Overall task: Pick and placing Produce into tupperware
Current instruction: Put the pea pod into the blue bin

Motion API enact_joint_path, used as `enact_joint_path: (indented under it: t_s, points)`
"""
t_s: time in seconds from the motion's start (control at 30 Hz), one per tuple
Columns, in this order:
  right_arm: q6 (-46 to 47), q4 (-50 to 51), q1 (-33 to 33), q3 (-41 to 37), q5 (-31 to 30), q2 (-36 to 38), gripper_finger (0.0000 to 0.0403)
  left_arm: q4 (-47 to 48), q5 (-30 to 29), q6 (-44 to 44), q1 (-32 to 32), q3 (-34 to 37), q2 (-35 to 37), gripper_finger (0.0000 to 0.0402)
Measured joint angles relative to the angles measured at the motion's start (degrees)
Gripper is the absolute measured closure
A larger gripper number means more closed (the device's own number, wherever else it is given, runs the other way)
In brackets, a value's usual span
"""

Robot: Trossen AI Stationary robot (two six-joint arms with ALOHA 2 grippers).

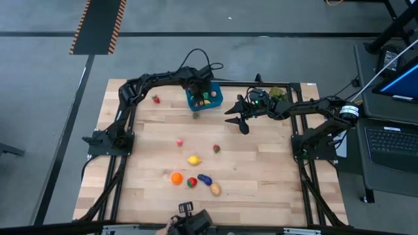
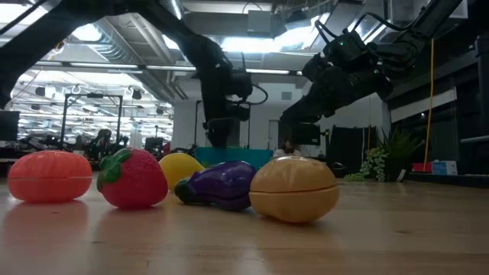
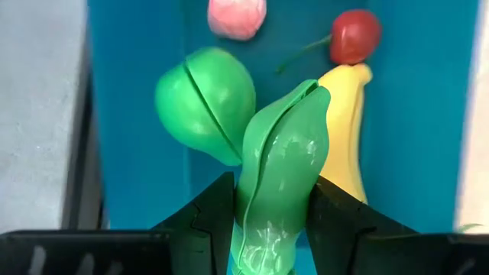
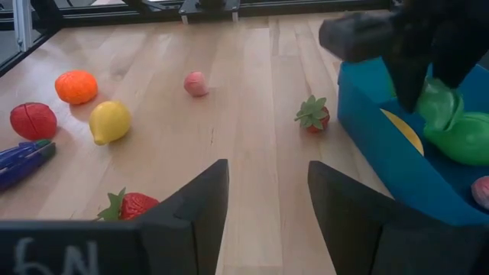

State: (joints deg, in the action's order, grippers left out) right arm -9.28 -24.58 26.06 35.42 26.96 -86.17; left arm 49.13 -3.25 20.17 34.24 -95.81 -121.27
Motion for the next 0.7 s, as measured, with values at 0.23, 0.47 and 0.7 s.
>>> enact_joint_path:
  t_s: [0.23,0.47,0.7]
  points:
    - [0.00,0.00,0.00,0.00,-0.01,0.00,0.0220,-0.26,0.02,1.02,0.72,0.07,-1.06,0.0280]
    - [-0.07,0.00,0.00,0.00,0.00,0.00,0.0220,-0.22,0.00,1.44,0.74,0.07,-1.06,0.0280]
    - [-0.11,0.00,0.00,0.00,0.00,0.00,0.0220,-0.22,-0.44,1.39,0.74,0.07,-1.02,0.0202]
